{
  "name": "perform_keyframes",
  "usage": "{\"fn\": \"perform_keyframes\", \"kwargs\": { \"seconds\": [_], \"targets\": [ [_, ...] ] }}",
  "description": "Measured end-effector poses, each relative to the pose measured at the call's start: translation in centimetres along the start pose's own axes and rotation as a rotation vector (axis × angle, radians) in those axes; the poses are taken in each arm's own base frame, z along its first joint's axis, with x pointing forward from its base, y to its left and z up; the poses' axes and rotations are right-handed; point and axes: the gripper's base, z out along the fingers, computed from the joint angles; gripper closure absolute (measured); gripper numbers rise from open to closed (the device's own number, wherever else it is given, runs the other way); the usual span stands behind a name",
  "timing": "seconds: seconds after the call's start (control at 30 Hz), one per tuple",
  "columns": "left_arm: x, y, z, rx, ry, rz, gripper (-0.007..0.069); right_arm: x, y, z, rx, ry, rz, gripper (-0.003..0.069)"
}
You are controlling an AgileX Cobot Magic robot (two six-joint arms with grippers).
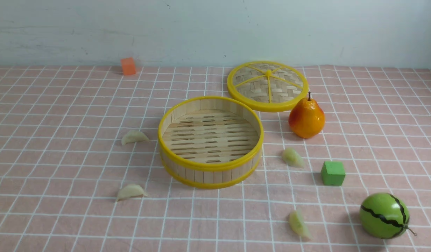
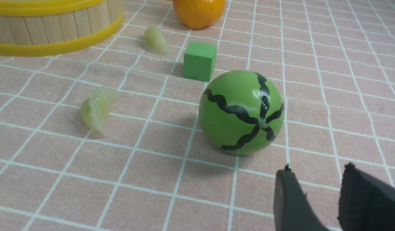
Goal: Put the dumplings into the steamer on the table with the pink tablecloth.
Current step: 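Reach for and grasp a dumpling on the table with the left gripper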
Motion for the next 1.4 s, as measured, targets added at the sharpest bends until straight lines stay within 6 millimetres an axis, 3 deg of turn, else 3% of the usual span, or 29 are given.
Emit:
{"fn": "perform_keyframes", "kwargs": {
  "seconds": [0.93, 1.2, 1.37, 1.4],
  "targets": [
    [-0.2, 0.1, 0.0, -0.015, -0.022, 0.068, 0.0449, 0.0, 0.0, 0.0, 0.000, 0.000, 0.000, 0.0420],
    [-2.0, -0.1, -0.2, 0.007, -0.222, 0.070, 0.0442, -0.1, -0.1, 0.0, 0.007, -0.012, -0.012, 0.0420],
    [-3.6, -0.4, -0.8, 0.028, -0.412, 0.071, 0.0439, -1.4, -0.3, 0.0, 0.032, -0.184, -0.018, 0.0420],
    [-4.1, -0.5, -1.0, 0.035, -0.468, 0.071, 0.0438, -2.5, -0.4, -0.3, 0.047, -0.301, -0.017, 0.0420]
  ]
}}
